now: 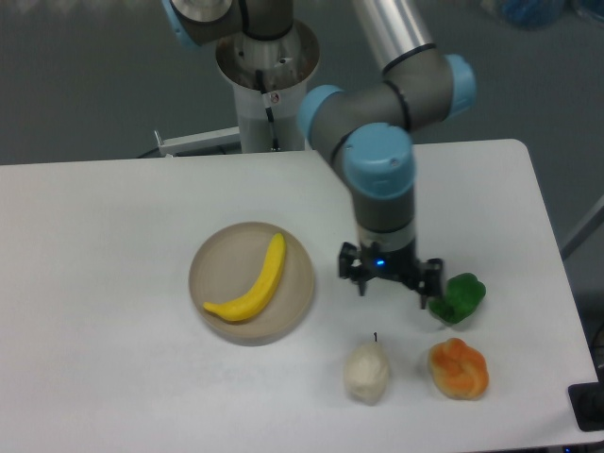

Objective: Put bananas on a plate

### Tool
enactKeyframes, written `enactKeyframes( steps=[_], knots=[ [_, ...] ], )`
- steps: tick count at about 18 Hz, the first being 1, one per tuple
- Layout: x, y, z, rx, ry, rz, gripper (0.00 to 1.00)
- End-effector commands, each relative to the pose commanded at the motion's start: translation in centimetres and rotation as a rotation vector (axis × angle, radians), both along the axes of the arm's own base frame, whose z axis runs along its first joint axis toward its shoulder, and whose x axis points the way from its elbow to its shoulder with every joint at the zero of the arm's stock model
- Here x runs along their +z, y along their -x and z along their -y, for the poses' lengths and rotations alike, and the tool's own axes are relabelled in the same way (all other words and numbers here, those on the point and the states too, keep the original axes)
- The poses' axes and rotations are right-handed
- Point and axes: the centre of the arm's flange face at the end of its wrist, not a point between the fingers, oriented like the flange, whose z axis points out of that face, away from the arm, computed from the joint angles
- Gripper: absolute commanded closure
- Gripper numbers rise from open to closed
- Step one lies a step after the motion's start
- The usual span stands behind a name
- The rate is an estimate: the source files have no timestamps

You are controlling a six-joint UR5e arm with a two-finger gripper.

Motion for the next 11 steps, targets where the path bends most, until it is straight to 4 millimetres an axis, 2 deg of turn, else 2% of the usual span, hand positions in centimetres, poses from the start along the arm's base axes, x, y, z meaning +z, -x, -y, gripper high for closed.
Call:
enactKeyframes(
  steps=[7,11],
  knots=[
    [0.5,3.8,0.2,-0.103,0.025,-0.04,0.0],
    [0.9,4.4,0.3,-0.136,0.031,-0.053,0.0]
  ],
)
